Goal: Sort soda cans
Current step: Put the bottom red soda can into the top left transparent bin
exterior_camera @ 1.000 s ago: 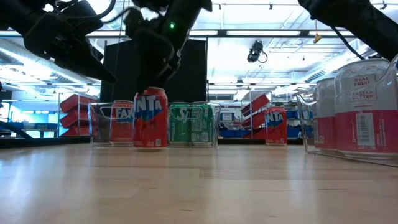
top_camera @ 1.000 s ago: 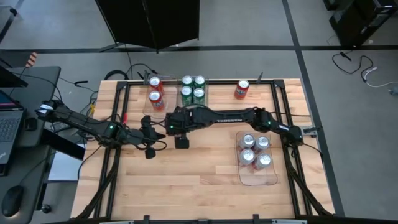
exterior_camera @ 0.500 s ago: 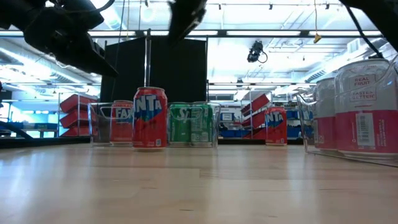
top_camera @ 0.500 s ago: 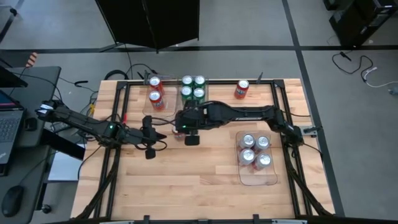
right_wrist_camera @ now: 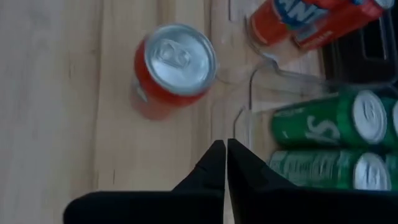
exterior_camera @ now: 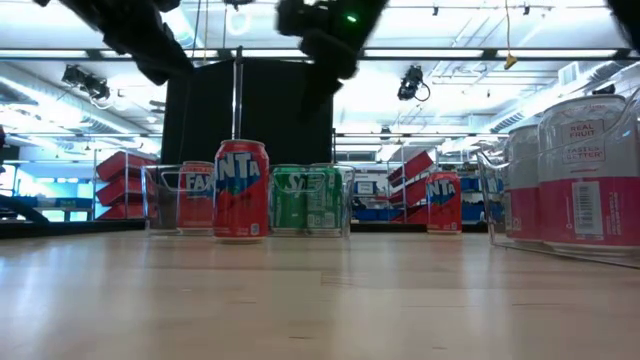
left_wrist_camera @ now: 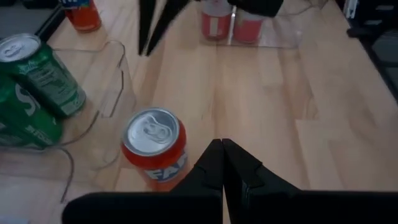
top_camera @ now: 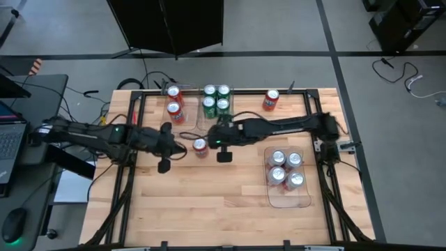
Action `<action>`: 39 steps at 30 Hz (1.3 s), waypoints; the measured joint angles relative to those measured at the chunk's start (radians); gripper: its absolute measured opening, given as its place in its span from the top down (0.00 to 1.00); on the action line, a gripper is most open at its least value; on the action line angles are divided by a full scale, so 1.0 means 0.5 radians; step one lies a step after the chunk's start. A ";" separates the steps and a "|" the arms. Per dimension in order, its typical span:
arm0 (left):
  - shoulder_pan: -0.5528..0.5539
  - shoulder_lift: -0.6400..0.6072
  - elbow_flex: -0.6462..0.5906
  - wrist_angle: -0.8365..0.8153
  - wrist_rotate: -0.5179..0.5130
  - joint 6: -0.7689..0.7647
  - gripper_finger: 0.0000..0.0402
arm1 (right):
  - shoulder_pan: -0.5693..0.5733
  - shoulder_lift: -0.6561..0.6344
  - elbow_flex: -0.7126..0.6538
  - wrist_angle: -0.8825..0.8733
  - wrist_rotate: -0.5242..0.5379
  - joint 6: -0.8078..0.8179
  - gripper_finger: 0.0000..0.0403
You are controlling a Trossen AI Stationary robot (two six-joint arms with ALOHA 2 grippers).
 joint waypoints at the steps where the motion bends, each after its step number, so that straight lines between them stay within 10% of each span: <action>1: 0.040 0.006 0.036 -0.038 0.041 0.001 1.00 | -0.004 -0.077 -0.143 0.107 -0.002 0.021 0.99; 15: 0.480 0.863 1.117 -1.100 0.478 -0.038 0.99 | 0.124 -1.056 -1.723 1.530 0.027 0.324 1.00; 27: 0.496 1.543 2.003 -1.713 0.480 0.109 0.75 | 0.292 -1.123 -1.922 1.589 0.184 0.402 1.00; 39: 0.553 1.755 2.018 -1.863 0.335 0.221 0.31 | 0.353 -1.115 -1.938 1.596 0.183 0.506 1.00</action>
